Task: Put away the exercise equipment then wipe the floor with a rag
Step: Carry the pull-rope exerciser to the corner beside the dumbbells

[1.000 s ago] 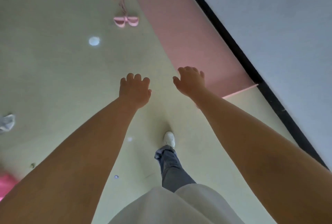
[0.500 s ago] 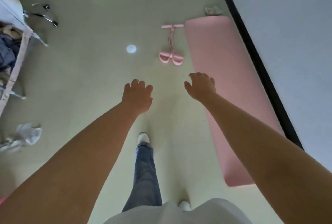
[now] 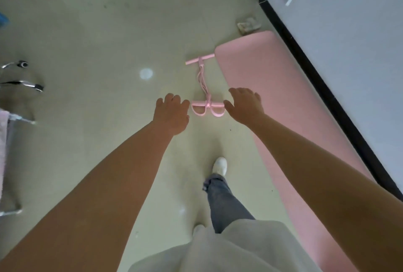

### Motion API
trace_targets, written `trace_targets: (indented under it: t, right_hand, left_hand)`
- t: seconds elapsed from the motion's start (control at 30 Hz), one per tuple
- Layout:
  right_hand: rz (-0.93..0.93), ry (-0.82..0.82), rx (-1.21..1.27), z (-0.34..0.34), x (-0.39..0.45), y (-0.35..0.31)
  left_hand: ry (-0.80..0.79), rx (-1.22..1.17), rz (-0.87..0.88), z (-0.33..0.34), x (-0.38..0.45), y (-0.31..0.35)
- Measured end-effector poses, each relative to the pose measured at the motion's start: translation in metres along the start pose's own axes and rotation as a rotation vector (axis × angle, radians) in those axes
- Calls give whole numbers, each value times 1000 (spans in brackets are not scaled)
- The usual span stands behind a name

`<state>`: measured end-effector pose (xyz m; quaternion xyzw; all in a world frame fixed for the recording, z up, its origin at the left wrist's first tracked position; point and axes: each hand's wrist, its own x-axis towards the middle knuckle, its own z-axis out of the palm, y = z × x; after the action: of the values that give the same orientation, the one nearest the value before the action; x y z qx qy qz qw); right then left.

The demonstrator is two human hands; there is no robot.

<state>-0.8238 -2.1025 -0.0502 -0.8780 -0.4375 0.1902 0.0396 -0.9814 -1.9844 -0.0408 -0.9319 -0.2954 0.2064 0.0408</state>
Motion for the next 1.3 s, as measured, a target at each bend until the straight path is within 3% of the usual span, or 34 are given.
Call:
trace_targets:
  t: [0.4, 0.67, 0.97, 1.17, 1.3]
  right_hand:
    - [112, -112, 41, -76, 294, 34]
    - [334, -116, 167, -79, 419, 55]
    - [884, -182, 476, -45, 504, 31]
    - [1068, -197, 617, -8, 524, 8]
    - [1117, -208, 679, 37, 546, 4]
  left_hand:
    - [-54, -26, 96, -92, 313, -44]
    - [-123, 107, 352, -113, 486, -72]
    - [-191, 353, 888, -119, 647, -75]
    - [-245, 437, 1042, -94, 694, -74]
    - [-263, 497, 1040, -49, 722, -81]
